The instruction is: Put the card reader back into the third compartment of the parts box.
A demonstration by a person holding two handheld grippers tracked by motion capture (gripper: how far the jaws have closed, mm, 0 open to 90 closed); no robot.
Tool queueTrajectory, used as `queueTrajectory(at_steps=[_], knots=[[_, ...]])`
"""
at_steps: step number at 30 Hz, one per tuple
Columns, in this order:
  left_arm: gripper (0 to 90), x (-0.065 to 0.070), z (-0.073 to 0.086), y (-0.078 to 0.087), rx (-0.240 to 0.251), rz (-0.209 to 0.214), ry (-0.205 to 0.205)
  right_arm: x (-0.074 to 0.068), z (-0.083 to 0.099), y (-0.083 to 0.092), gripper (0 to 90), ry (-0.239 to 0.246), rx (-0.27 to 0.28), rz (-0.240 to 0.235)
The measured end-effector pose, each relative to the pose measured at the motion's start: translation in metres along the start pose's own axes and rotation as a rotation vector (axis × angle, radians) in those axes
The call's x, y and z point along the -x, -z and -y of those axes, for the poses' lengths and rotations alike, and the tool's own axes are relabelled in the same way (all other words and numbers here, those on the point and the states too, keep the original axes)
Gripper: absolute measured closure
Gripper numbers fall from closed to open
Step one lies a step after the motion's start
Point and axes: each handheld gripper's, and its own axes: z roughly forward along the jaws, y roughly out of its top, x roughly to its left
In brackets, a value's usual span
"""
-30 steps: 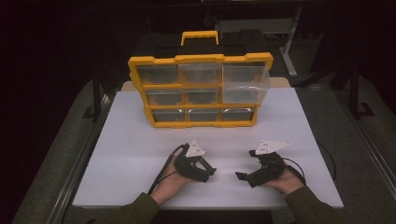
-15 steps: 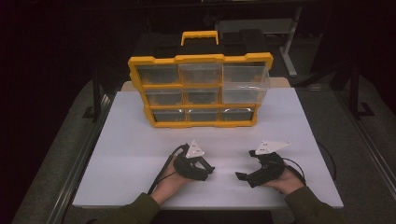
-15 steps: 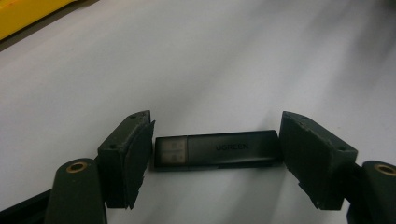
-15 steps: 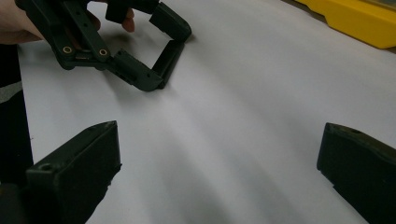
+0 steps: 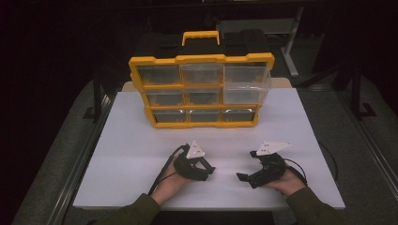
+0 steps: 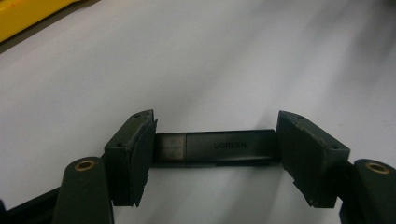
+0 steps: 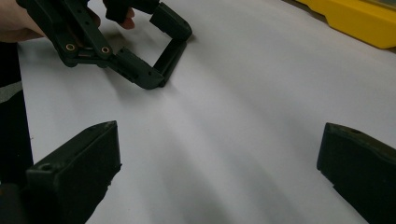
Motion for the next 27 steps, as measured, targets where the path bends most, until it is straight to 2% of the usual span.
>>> queueTrajectory(at_steps=[6,13,18,27], knots=[[30.0,-0.002,0.000,0.001,-0.002,0.014,0.001,0.000,0.000,0.000,0.0,0.001,0.002,0.000],[30.0,-0.007,-0.002,0.002,-0.011,0.056,-0.008,0.000,0.000,0.001,0.0,-0.001,0.004,0.000],[30.0,-0.014,-0.002,0.007,-0.008,0.088,-0.003,0.000,0.000,0.001,0.0,0.001,0.006,-0.001],[30.0,-0.024,-0.005,0.017,0.003,0.117,-0.021,0.000,0.000,0.001,0.0,-0.001,0.004,-0.004]])
